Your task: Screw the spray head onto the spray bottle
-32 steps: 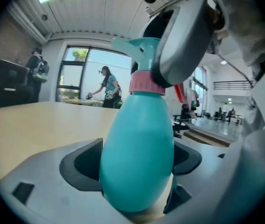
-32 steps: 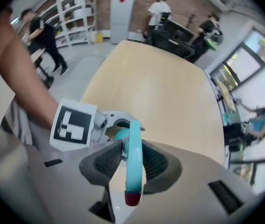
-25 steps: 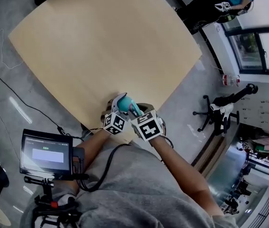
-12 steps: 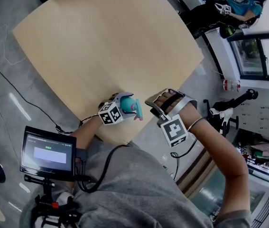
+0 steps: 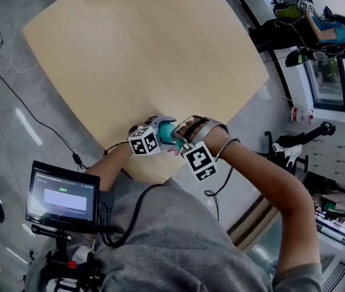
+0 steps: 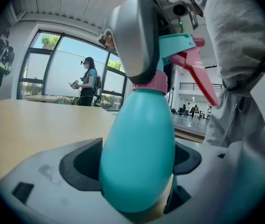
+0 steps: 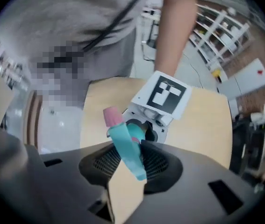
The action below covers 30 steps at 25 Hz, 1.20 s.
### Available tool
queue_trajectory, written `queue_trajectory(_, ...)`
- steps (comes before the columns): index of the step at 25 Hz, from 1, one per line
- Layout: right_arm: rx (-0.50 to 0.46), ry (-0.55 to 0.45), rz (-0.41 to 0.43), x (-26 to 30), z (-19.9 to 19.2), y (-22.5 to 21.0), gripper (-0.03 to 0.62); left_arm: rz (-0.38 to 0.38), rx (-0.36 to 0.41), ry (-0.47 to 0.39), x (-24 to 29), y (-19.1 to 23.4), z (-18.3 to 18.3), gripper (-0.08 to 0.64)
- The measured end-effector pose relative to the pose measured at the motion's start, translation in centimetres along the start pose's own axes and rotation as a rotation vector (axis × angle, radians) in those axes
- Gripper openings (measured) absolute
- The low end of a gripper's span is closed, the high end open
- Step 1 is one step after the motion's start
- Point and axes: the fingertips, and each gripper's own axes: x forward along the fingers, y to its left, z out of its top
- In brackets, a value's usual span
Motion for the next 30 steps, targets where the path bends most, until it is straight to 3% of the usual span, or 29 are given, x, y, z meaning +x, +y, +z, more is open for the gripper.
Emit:
queue_trajectory(3,0.46,-0.036,0.025,0.2,-0.4,-1.0,0.13,0.036,-0.005,-0.013,-0.1,0.3,0.1,0.382)
queue_trajectory(5,0.863,-0.078,0.009,0.5,-1.3,-1.3,0.13,0.105,-0.022,-0.026,-0.2,0.8,0.2,0.382)
queue_trajectory(7,1.276,-0.108,-0.067,0.7,-2.2,-1.5,0.13,0.214,-0.054,-0.038,-0.3,1.4,0.3,0.382)
queue_trajectory(8,1.437,-0.11,-0.131,0.6,-2.5,-1.6,0.13,0.28,-0.072,-0.043,-0.4,1.9,0.3,0.382)
queue_trajectory(11,1.734,-0.144,-0.315,0.4,-2.8,-1.9,0.132,0.464,-0.132,-0.051,-0.9,2.8,0.1,0.382)
queue_trajectory(13,1.784,-0.173,-0.343,0.4,-2.8,-2.0,0.132,0.509,-0.152,-0.049,-1.0,3.0,-0.1,0.382)
queue_trajectory(15,1.713,-0.18,-0.283,0.2,-2.4,-1.9,0.146,0.481,-0.147,-0.049,-0.8,2.9,-0.2,0.382)
queue_trajectory(17,1.594,-0.175,-0.253,-1.2,-2.8,-1.8,0.174,0.404,-0.124,-0.051,-0.4,2.5,-0.2,0.383)
queue_trajectory(20,1.303,-0.174,-0.29,-5.1,-3.7,-2.2,0.199,0.258,-0.085,-0.038,0.1,1.7,-0.5,0.383)
queue_trajectory(22,0.975,-0.163,-0.28,-7.8,-2.8,-2.2,0.199,0.157,-0.064,-0.02,0.3,1.1,-0.6,0.385)
queue_trajectory(26,0.115,0.049,-0.263,-9.1,-1.4,-0.4,0.199,-0.003,-0.033,0.02,0.3,0.3,-0.8,0.388)
queue_trajectory(27,-0.023,0.076,-0.252,-8.6,-1.2,0.2,0.199,-0.028,-0.027,0.028,0.3,0.1,-0.9,0.39)
queue_trajectory(30,-0.271,0.08,-0.199,-6.4,-0.6,1.3,0.199,-0.07,-0.016,0.041,0.2,-0.1,-0.9,0.39)
